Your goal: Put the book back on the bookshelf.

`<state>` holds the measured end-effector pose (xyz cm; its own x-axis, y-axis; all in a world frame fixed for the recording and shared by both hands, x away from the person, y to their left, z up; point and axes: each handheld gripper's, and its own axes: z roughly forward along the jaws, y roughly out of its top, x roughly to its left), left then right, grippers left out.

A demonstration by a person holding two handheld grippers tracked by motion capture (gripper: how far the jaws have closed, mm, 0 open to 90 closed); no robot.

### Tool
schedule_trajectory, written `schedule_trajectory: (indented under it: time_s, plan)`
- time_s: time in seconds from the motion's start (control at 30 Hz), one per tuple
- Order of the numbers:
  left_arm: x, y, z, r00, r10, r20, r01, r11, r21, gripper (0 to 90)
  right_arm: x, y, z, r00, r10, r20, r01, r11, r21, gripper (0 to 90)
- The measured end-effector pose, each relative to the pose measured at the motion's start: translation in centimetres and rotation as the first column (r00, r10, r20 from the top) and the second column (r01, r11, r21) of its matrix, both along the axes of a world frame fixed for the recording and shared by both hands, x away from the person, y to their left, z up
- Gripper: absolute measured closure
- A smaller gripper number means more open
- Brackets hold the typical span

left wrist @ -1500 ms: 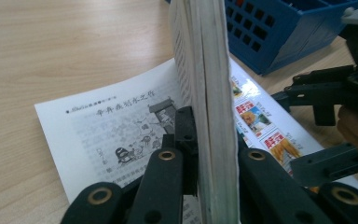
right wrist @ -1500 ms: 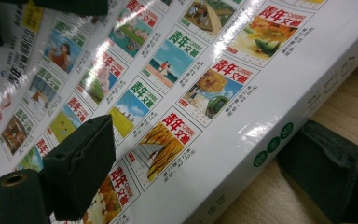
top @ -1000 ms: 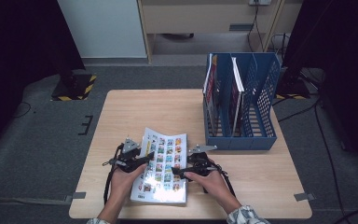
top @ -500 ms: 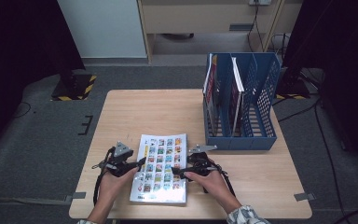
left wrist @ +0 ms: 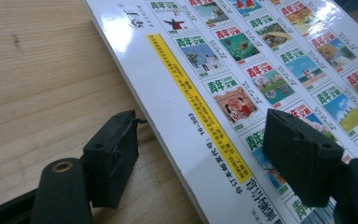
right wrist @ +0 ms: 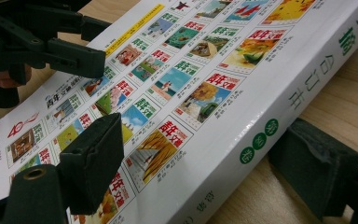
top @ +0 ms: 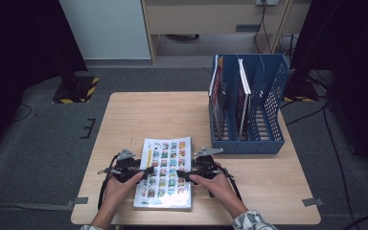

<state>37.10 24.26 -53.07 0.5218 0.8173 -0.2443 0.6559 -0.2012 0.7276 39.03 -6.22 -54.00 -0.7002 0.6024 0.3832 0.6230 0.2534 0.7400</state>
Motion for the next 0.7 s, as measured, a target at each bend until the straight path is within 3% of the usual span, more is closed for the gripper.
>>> schedule_trajectory:
  time_s: [0.3,0.43,0.7]
  plan:
    - [-0.2,-0.1,-0.2,0.9999,0.001,0.015,-0.001,1.0000,-0.005,26.1,0.3,0.4,0.0,1.0000,0.006,0.008,-0.006,1.000,-0.006,19.2]
    - [-0.3,-0.2,-0.2,0.9998,0.004,0.021,-0.004,1.0000,-0.006,26.0,0.6,0.7,0.4,0.9998,0.003,-0.020,-0.004,1.000,-0.023,20.8]
    - [-0.3,-0.1,-0.2,0.9997,0.007,0.022,-0.007,1.0000,-0.006,25.9,1.0,1.2,2.3,0.9998,0.015,-0.015,-0.015,1.000,0.012,23.7]
